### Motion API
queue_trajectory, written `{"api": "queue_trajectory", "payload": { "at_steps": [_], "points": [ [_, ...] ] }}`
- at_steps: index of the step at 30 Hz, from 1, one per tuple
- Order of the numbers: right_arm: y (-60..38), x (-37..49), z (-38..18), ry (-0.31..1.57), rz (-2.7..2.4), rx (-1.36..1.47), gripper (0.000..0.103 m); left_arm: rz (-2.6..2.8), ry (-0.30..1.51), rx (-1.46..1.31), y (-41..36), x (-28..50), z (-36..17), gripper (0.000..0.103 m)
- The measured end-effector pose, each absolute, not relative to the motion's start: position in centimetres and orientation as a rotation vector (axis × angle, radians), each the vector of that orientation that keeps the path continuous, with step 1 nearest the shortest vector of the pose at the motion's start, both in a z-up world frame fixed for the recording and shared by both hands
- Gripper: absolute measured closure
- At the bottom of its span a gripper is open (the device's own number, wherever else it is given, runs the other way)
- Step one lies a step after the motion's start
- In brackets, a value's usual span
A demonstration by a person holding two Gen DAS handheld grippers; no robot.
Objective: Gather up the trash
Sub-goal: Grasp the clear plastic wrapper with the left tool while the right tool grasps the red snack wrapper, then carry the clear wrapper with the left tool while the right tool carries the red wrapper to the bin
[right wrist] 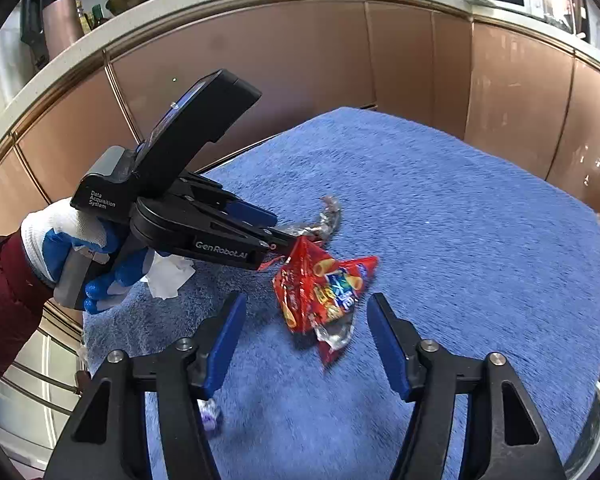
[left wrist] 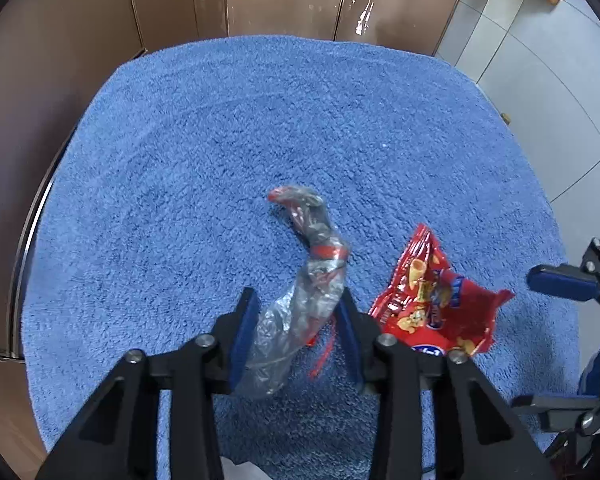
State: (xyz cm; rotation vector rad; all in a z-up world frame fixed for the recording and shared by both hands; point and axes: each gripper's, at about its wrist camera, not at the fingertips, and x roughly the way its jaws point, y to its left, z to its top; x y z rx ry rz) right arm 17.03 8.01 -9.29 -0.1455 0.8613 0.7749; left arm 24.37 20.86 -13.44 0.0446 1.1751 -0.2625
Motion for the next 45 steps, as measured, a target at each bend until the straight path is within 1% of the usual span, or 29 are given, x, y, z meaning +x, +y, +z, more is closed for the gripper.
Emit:
{"api": "queue_trajectory", "payload": {
  "at_steps": [2, 4, 7, 10, 12, 14, 18, 19, 20, 25, 35, 41, 45],
  "points": [
    [8.8, 17.4, -9.6, 0.868, 0.774, -0.152, 0.046, -0.265, 1.177, 0.034, 21.0, 24.5, -13.7, 0.080],
    [9.1, 17.9, -9.9, 0.877, 0.777, -0.152, 0.048, -0.275, 1.176, 0.025, 21.2, 24.5, -13.9, 0.086],
    [9.7, 18.6, -10.4, 0.891, 0.777, -0.149, 0.053, -0.286, 1.164, 0.008, 21.4, 24.3, -14.0, 0.091],
    [9.7, 19.1, -11.0, 0.908, 0.771, -0.136, 0.056, -0.282, 1.147, -0.010, 22.1, 23.8, -13.6, 0.092],
    [10.1, 19.4, -11.3, 0.918, 0.768, -0.129, 0.062, -0.281, 1.136, -0.026, 22.7, 23.3, -13.1, 0.093],
    [10.2, 19.7, -11.6, 0.928, 0.757, -0.126, 0.074, -0.276, 1.125, -0.033, 22.8, 23.0, -12.5, 0.093],
    [9.7, 19.7, -11.8, 0.930, 0.749, -0.114, 0.082, -0.260, 1.105, -0.046, 23.3, 22.0, -11.6, 0.094],
    [9.5, 19.6, -11.7, 0.929, 0.750, -0.108, 0.088, -0.256, 1.101, -0.048, 23.4, 21.8, -11.4, 0.094],
    [9.3, 19.6, -11.7, 0.926, 0.750, -0.101, 0.091, -0.251, 1.095, -0.052, 23.7, 21.8, -11.2, 0.095],
    [8.2, 19.1, -10.5, 0.897, 0.746, -0.085, 0.094, -0.238, 1.069, -0.057, 24.0, 20.1, -9.6, 0.095],
    [3.3, 16.0, -5.8, 0.794, 0.714, -0.049, 0.094, -0.246, 1.006, -0.017, 20.8, 17.8, -4.9, 0.096],
    [-2.4, 14.4, -2.9, 0.730, 0.635, -0.015, 0.094, -0.293, 0.974, 0.031, 16.3, 17.3, -2.5, 0.096],
    [-7.5, 13.6, -1.7, 0.699, 0.555, 0.010, 0.094, -0.363, 0.956, 0.074, 11.4, 17.4, -1.1, 0.096]
  ]
}}
